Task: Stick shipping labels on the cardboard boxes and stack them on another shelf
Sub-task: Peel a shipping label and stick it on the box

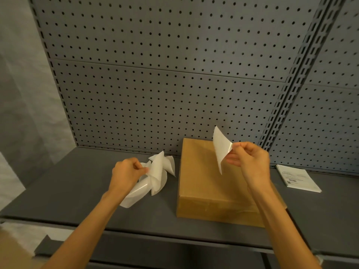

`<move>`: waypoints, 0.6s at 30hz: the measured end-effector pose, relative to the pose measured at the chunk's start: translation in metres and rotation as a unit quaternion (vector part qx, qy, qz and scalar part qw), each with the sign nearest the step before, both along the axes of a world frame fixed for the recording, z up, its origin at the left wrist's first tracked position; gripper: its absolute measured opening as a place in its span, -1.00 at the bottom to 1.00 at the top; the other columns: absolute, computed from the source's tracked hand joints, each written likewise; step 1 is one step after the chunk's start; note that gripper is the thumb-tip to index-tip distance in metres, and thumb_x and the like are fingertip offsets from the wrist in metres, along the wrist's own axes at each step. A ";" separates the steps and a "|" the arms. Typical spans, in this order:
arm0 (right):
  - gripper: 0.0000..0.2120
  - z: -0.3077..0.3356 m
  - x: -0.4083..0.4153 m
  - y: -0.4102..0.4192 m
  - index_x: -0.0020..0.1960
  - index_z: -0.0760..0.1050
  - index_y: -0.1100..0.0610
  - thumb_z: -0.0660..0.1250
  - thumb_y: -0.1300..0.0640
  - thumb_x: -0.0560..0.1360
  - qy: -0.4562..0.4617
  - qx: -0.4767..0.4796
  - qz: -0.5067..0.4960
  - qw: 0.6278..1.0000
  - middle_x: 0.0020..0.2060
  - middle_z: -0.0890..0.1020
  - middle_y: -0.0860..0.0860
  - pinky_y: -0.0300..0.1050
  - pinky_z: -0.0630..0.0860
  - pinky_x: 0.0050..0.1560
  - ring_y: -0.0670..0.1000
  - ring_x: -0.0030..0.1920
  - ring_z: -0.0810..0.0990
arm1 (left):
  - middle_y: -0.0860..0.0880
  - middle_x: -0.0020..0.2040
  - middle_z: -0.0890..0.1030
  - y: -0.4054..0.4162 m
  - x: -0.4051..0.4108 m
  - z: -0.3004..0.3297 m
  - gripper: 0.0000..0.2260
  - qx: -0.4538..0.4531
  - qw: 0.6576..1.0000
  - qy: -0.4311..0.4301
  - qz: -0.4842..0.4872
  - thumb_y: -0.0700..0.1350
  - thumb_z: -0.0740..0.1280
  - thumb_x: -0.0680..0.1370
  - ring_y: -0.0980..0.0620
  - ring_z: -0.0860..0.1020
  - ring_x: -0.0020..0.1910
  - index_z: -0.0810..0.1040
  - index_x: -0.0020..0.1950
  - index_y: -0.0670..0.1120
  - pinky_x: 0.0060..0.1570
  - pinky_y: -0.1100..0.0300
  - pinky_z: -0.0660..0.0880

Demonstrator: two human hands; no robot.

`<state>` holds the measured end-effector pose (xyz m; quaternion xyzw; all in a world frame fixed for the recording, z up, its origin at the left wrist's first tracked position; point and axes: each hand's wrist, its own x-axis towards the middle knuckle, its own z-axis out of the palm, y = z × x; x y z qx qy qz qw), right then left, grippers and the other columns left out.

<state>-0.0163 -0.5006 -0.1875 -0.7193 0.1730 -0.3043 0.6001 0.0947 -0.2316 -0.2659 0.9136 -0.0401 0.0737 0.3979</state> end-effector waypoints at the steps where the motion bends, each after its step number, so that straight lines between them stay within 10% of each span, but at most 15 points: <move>1: -0.88 -0.001 0.000 -0.001 -0.14 0.57 0.09 0.30 0.20 0.54 0.001 -0.002 -0.002 1.000 -0.19 0.68 0.07 -0.09 0.64 -0.17 0.00 -0.22 0.68 | 0.02 -0.29 0.60 -0.001 0.001 0.000 -0.85 0.000 1.000 -0.002 -0.001 -0.07 0.47 0.43 0.06 0.54 -0.29 0.56 -0.27 -0.07 -0.36 0.32 0.32; 18: -0.86 0.018 -0.008 0.013 -0.19 0.57 0.01 0.34 0.18 0.52 -0.024 -0.156 0.023 0.987 -0.31 0.67 -0.07 -0.14 0.62 -0.14 -0.10 -0.25 0.66 | 0.08 -0.19 0.63 -0.108 -0.045 0.098 -0.92 -0.143 0.959 -0.049 -0.240 -0.08 0.34 0.53 0.19 0.57 -0.20 0.61 -0.07 -0.04 -0.13 0.37 0.49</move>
